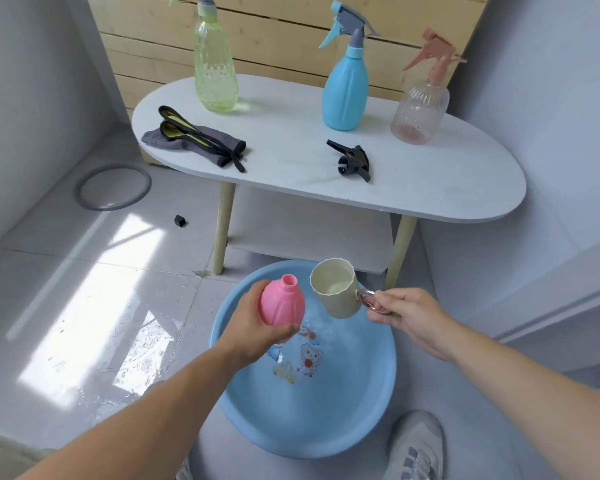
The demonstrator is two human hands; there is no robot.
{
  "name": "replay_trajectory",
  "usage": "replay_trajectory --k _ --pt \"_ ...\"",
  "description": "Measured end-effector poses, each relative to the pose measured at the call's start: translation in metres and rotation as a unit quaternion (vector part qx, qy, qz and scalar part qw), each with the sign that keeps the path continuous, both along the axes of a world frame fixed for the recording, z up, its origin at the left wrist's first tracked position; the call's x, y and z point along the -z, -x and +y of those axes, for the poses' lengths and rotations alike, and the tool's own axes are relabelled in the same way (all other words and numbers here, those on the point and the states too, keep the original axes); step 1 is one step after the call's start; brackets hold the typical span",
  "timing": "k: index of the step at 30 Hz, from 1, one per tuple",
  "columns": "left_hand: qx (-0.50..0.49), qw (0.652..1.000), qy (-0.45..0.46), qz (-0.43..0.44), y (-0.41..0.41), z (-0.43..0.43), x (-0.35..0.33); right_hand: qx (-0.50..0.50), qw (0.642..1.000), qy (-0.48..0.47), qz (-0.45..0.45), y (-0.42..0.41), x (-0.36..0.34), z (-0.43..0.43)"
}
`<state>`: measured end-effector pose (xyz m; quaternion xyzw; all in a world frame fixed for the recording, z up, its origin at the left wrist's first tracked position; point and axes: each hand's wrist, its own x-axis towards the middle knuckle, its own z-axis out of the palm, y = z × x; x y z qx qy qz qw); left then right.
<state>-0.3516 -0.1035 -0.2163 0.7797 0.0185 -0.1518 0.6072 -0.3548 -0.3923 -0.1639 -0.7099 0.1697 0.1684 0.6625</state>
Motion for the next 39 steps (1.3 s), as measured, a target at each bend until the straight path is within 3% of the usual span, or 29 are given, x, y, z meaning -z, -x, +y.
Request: replay_trajectory --k 12,21,39 --pt "0.033 0.999 0.013 -0.017 0.003 -0.010 -0.021 -0.053 0.993 0.058 -0.092 0.011 -0.076 0.005" --pt "0.033 0.999 0.023 -0.021 0.002 -0.011 -0.024 -0.080 0.975 0.158 -0.136 0.005 -0.081 0.007" --pt "0.034 0.999 0.016 -0.018 0.000 -0.013 -0.014 -0.100 0.953 0.215 -0.187 0.003 -0.091 0.012"
